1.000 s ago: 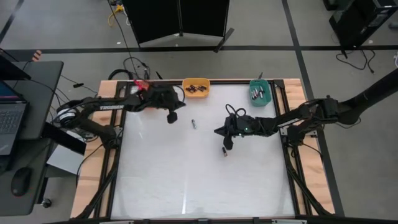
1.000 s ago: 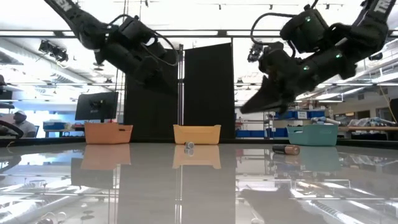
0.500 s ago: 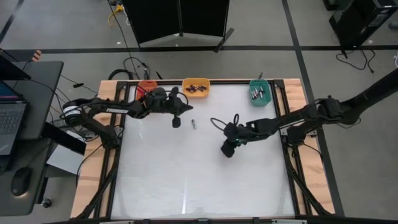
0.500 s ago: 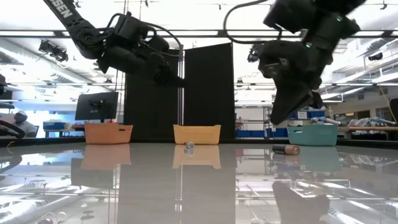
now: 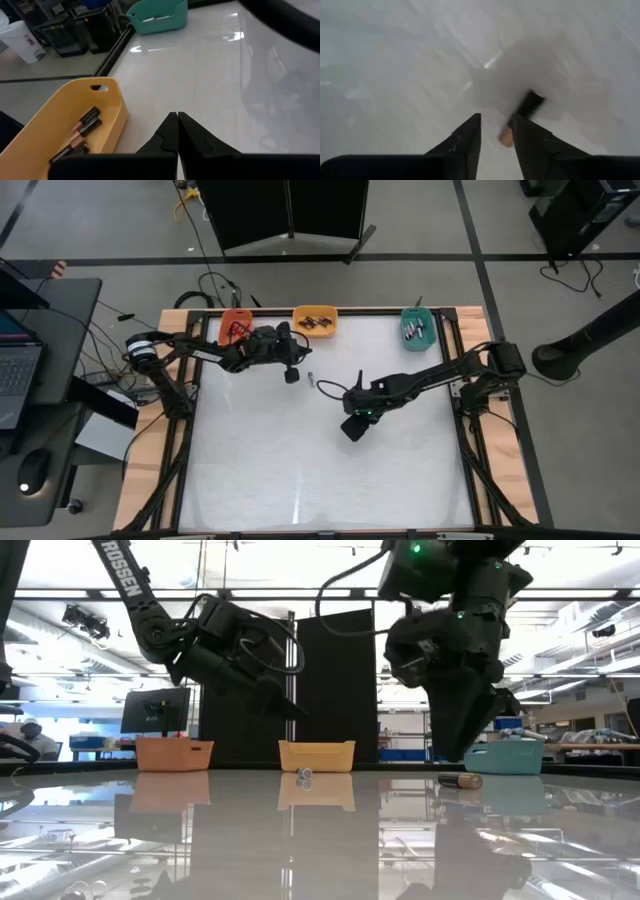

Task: Sort batteries
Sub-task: Put the gold battery into the yellow bin

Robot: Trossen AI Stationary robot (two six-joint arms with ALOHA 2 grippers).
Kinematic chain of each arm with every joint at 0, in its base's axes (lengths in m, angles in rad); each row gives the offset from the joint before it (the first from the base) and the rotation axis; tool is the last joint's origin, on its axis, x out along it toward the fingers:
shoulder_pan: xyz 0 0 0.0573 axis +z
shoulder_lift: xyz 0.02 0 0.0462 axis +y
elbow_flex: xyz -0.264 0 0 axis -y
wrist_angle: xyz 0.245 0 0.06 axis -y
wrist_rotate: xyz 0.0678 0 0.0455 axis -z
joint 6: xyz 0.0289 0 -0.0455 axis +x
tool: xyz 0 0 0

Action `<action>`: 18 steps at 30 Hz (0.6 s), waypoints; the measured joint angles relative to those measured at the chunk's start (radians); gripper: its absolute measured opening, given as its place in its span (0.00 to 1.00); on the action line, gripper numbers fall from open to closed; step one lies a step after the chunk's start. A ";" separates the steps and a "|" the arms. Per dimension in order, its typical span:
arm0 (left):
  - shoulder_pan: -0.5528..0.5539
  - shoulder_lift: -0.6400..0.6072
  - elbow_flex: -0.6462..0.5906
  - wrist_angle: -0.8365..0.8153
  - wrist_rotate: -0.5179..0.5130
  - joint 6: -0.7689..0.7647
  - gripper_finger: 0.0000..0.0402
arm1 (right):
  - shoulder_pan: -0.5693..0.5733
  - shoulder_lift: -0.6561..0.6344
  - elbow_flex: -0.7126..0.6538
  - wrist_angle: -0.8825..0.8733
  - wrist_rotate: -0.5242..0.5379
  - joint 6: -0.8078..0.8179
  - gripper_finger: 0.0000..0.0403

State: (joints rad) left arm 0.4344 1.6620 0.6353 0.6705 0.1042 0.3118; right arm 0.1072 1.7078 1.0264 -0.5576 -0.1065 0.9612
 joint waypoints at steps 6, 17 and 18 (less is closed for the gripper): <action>0.011 0.001 0.000 0.005 -0.002 -0.001 0.01 | -0.006 0.039 0.044 -0.116 0.012 0.036 0.38; 0.011 0.000 0.000 0.011 -0.005 -0.008 0.01 | -0.005 0.075 0.036 -0.111 0.037 0.026 0.37; 0.011 0.000 0.000 0.013 -0.006 -0.009 0.01 | -0.005 0.075 0.035 -0.116 0.048 0.025 0.36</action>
State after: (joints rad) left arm 0.4450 1.6623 0.6353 0.6833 0.0986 0.3032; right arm 0.1017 1.7824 1.0618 -0.6735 -0.0586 0.9866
